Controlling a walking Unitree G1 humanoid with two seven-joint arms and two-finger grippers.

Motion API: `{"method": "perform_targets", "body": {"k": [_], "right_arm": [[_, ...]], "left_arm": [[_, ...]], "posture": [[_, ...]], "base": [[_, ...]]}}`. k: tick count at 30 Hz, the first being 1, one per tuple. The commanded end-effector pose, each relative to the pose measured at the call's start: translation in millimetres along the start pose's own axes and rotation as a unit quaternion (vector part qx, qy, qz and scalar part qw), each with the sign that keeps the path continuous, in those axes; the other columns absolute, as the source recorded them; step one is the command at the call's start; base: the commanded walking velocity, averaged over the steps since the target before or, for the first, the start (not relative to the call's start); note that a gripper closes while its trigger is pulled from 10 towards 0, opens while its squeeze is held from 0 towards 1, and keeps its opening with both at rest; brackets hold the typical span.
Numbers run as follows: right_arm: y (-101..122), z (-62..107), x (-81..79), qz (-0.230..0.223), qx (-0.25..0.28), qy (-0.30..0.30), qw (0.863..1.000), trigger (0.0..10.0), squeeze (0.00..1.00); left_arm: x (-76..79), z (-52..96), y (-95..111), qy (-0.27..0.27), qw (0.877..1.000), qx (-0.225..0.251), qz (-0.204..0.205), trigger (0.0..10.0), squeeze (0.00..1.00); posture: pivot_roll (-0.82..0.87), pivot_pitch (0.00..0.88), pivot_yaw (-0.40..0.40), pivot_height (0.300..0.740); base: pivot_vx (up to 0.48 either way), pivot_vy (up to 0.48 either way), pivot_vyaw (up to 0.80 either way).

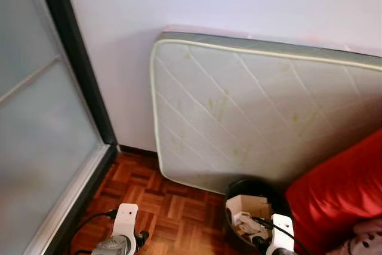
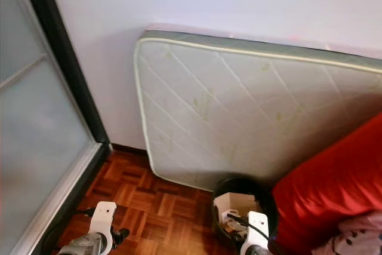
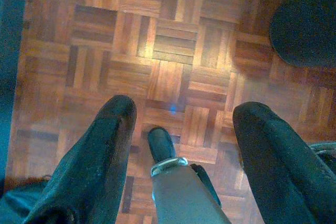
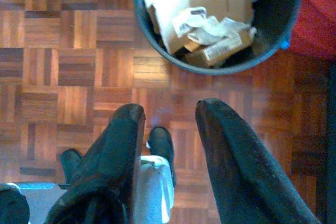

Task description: Clean up the room

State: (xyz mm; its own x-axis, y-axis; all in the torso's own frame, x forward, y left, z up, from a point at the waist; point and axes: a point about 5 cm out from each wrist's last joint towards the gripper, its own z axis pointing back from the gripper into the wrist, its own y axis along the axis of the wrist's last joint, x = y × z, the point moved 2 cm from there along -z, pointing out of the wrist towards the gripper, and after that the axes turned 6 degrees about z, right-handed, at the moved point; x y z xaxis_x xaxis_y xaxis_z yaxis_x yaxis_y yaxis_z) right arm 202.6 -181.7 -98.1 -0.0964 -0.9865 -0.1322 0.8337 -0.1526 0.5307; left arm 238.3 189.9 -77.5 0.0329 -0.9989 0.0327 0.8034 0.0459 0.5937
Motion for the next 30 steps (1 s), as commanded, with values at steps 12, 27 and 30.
{"method": "perform_targets", "body": {"k": [12,27,30], "right_arm": [[1.2,0.0,1.0,0.003,-0.003,0.0,1.0,10.0,0.0],[1.4,-0.1,0.7,-0.002,-0.002,0.0,1.0,10.0,0.0],[1.4,-0.1,0.6,-0.002,-0.002,0.0,1.0,10.0,0.0]], "left_arm": [[0.5,-0.4,2.8,0.001,1.0,-0.002,-0.021,10.0,0.0],[0.0,-0.4,3.0,0.002,1.0,-0.003,-0.023,10.0,0.0],[0.0,-0.3,3.2,0.002,1.0,-0.002,-0.022,10.0,0.0]], "posture": [[-0.02,0.0,-0.07,0.74],[-0.02,0.0,-0.068,0.74],[-0.02,0.0,-0.067,0.74]], "base": [[0.0,-0.135,-0.8],[0.0,-0.114,-0.8],[0.0,0.0,-0.8]]}}
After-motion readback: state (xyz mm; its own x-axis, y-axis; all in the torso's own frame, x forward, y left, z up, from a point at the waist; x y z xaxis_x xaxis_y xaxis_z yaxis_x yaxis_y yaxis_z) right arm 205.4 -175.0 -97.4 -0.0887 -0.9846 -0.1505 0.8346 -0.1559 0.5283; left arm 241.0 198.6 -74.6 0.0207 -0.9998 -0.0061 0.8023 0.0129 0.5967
